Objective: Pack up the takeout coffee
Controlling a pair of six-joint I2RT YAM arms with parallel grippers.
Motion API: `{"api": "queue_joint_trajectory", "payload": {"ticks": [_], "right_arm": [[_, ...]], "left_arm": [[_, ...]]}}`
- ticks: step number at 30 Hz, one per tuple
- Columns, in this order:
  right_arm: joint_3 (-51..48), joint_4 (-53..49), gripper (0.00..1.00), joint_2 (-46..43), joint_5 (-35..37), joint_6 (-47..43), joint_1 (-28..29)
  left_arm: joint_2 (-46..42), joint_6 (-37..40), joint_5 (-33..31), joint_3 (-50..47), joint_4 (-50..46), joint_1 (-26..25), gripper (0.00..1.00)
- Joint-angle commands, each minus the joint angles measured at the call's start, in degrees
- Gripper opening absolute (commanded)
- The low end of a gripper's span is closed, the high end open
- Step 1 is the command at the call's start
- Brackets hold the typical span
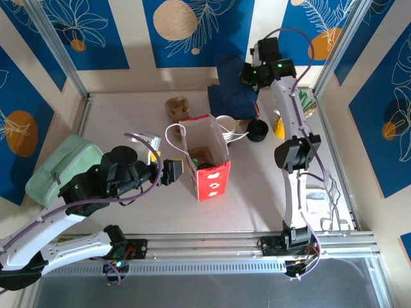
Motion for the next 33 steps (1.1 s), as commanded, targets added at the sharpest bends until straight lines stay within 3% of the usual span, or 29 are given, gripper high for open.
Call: {"api": "queue_joint_trajectory", "payload": {"ticks": [1, 8, 15, 20, 25, 33], "right_arm": [[-0.27, -3.65, 0.00, -6.65, -8.93, 2.69, -1.01], [-2.45, -8.76, 0.00, -14.97, -21.59, 6.18, -1.78], [-15.92, -4.27, 0.00, -27.47, -37.29, 14.27, -1.45], [-22.25, -2.68, 0.02, -33.97, -44.01, 18.66, 0.16], [-32.87, 2.81, 0.00, -41.91, -42.28, 21.54, 6.85], [-46.12, 6.34, 0.00, -50.08, -25.71, 21.41, 20.27]], "left_arm": [[-1.31, 0.66, 0.04, -1.23, 0.95, -0.26, 0.90], [-3.25, 0.44, 1.18, -3.27, 2.36, -0.26, 0.90], [-4.46, -0.01, 1.73, -4.66, 2.48, -0.26, 0.90], [-4.67, 0.48, 2.56, -4.78, 2.33, -0.26, 0.90], [-4.56, 0.89, 3.55, -5.94, 4.66, -0.26, 0.90], [-5.34, -0.64, 4.28, -9.21, 9.17, -0.26, 0.89]]}}
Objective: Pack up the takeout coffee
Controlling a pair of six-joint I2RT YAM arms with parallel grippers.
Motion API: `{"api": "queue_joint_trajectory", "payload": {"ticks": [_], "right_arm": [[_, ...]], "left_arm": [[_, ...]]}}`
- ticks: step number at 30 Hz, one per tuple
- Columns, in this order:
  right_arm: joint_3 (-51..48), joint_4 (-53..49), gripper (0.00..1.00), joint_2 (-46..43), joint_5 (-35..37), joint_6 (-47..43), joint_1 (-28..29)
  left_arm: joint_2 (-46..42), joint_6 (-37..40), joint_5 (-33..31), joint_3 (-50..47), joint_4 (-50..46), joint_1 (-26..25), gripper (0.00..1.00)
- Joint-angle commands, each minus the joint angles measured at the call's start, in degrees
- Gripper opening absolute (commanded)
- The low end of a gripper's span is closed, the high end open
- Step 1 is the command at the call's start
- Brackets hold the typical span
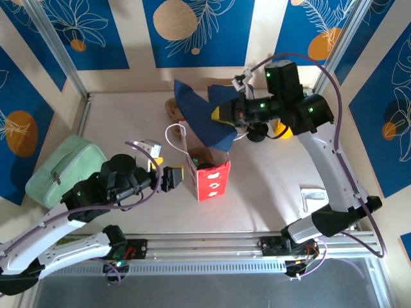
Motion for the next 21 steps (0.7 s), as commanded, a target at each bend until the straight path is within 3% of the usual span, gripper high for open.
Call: {"api": "queue_joint_trajectory", "payload": {"ticks": [1, 11, 17, 21], "right_arm": [[-4.15, 1.84, 0.00, -2.71, 9.96, 0.46, 3.43], [-8.15, -1.12, 0.00, -2.84, 34.00, -2.96, 14.88], [-8.23, -2.60, 0.00, -0.56, 41.45, -5.02, 17.64], [-10.84, 0.55, 0.00, -0.10, 42.77, -5.85, 18.80]], "left_arm": [[-0.90, -0.58, 0.96, -1.60, 4.05, -0.26, 0.89], [-2.14, -1.22, 0.03, -3.87, 6.45, -0.26, 0.87], [-2.68, -2.04, 0.01, -4.98, 7.14, -0.26, 0.87], [-2.55, -2.17, -0.36, -5.23, 7.66, -0.26, 0.87]]}}
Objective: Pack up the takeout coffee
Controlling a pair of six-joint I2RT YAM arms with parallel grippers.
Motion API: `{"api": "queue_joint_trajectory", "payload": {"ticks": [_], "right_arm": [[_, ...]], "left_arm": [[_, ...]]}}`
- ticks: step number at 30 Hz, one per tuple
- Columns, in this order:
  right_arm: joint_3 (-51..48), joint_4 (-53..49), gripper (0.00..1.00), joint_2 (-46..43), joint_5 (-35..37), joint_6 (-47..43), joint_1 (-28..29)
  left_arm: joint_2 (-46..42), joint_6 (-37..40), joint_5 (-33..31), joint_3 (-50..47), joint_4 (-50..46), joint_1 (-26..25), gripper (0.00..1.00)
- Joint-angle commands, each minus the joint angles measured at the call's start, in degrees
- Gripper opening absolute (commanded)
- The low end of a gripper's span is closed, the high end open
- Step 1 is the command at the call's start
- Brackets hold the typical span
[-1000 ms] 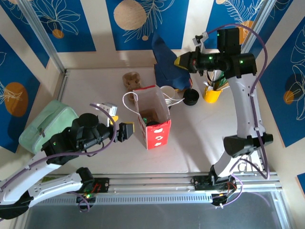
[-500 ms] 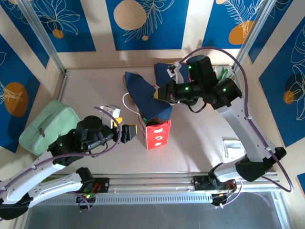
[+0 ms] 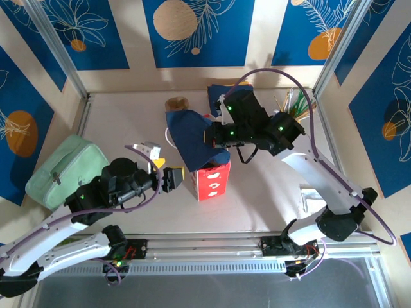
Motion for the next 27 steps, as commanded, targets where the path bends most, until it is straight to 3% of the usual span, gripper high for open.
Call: {"api": "queue_joint_trajectory", "payload": {"ticks": [1, 12, 27], "right_arm": [[-2.29, 2.09, 0.00, 0.86, 4.71, -2.49, 1.27], [-2.34, 0.12, 0.00, 5.09, 8.10, -3.24, 2.67], [5.06, -11.23, 0.00, 14.65, 10.07, -4.97, 2.73]], "left_arm": [[-0.33, -0.55, -0.38, -0.42, 2.10, -0.26, 0.87], [1.17, -1.60, 0.84, -1.28, 4.01, -0.28, 0.86], [-0.65, -2.22, 1.30, -2.15, 4.47, -0.26, 0.87]]}}
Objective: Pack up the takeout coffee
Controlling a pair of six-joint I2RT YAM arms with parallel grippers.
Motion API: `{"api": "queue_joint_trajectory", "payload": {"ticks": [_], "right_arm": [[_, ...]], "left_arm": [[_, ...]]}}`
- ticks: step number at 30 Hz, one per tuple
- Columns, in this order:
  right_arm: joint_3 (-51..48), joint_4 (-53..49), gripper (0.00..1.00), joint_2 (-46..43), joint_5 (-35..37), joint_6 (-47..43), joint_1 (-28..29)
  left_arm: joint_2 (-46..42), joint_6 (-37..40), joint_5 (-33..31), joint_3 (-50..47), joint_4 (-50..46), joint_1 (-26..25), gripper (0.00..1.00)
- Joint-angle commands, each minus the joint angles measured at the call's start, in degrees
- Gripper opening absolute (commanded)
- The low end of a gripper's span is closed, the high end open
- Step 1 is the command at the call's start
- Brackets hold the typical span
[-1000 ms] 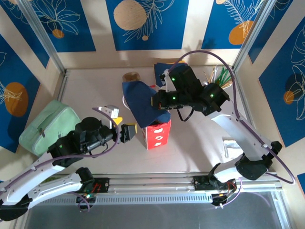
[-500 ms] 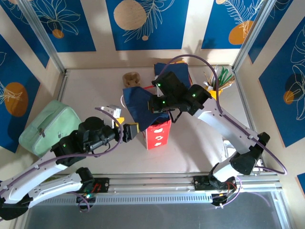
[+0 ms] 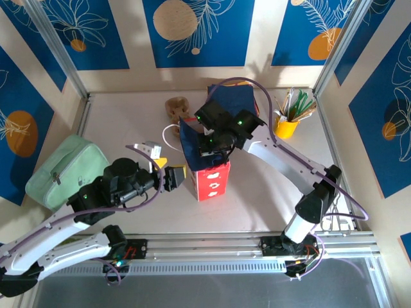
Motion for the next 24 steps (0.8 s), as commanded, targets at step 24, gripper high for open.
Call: {"api": "queue_joint_trajectory", "payload": {"ticks": [24], "right_arm": [[6.85, -8.25, 0.00, 6.84, 12.74, -3.67, 3.73]], "left_arm": [[-3.53, -0.61, -1.61, -1.70, 1.28, -0.26, 0.90]]}}
